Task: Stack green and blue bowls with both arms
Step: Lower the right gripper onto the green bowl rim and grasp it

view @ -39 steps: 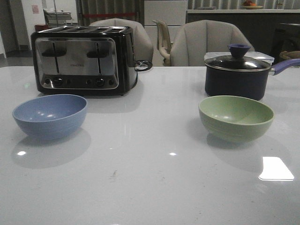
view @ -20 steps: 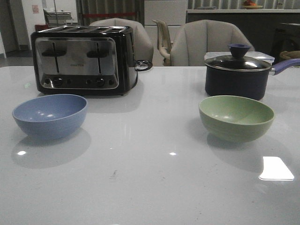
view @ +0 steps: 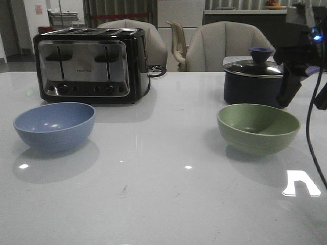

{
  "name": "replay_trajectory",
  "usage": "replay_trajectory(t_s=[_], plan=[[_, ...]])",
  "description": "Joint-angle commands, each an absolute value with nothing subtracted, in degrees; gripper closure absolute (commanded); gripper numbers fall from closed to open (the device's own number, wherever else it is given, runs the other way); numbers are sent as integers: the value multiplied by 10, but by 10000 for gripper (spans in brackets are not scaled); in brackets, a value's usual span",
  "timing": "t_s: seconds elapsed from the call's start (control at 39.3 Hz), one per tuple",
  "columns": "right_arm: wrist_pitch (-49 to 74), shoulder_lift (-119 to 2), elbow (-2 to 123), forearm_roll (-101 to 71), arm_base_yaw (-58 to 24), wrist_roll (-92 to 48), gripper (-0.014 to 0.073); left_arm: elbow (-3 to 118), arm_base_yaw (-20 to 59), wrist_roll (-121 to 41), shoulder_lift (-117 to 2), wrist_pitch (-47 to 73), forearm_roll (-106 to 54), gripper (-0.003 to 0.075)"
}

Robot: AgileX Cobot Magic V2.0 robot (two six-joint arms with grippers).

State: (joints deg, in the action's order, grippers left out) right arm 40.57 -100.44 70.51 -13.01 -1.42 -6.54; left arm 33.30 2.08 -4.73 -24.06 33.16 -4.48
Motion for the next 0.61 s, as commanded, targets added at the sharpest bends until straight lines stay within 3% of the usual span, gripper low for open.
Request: replay_trajectory(t_s=[0.0,0.1,0.28,0.36,0.41,0.59], plan=[[389,-1026,753,-138,-10,-74,38,349,20,-45,-248,284,-50,620],[410,-1068,781,-138,-11,-74,53,349,20,-45,-248,284,-50,619],[439,-1082,796,-138,-11,-78,427,349,20,-45,-248,284,-50,620],[446,-1076,796,-138,-11,-80,524,349,20,-45,-248,284,-50,620],[446,-1060,795,-138,-11,-80,562,349,20,-45,-248,284,-50,619],[467,-967,795,-138,-44,-80,559,349,20,-45,-248,284,-50,620]])
